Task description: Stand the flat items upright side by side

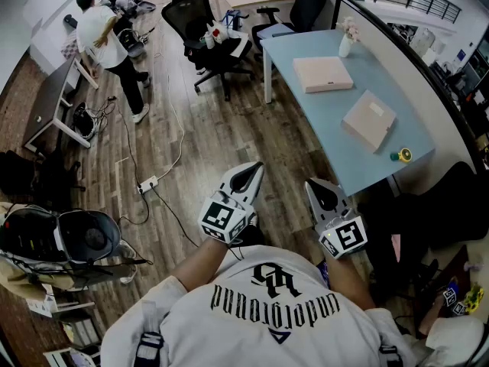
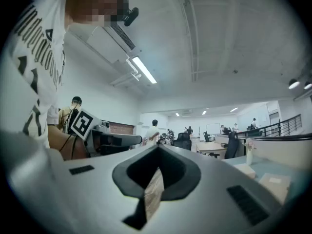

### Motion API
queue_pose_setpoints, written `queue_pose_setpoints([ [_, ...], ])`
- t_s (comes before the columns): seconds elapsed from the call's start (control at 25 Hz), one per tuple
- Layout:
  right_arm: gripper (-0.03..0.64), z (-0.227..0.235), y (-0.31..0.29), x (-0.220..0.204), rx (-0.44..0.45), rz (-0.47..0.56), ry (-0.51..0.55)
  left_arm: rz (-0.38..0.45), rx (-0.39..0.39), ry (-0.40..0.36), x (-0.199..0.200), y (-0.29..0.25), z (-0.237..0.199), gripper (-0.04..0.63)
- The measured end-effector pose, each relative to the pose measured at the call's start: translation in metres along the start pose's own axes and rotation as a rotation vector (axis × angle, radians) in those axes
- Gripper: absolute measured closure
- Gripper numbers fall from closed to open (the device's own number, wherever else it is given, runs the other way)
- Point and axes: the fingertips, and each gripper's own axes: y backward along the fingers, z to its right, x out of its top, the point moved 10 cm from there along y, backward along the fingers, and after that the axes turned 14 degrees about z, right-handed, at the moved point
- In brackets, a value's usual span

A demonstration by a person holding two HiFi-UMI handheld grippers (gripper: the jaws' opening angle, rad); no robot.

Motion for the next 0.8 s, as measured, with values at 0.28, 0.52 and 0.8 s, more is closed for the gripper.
queue_pose_setpoints([
  [0.28,0.612,0.003,-0.020,-0.005,0.001,-0.005,0.001,0.001,0.007,0.006,0.001,-0.003,-0.020,0.594],
  [0.52,0.613,0.011,-0.037,-0.017,0.004,-0.015,0.003,0.000,0.017,0.005,-0.005,-0.008,-0.038,0.594],
  [0.8,0.612,0.023,-0.065,-0.034,0.028,-0.037,-0.015,0.000,0.000,0.024,-0.018,-0.026,-0.068,0.594],
])
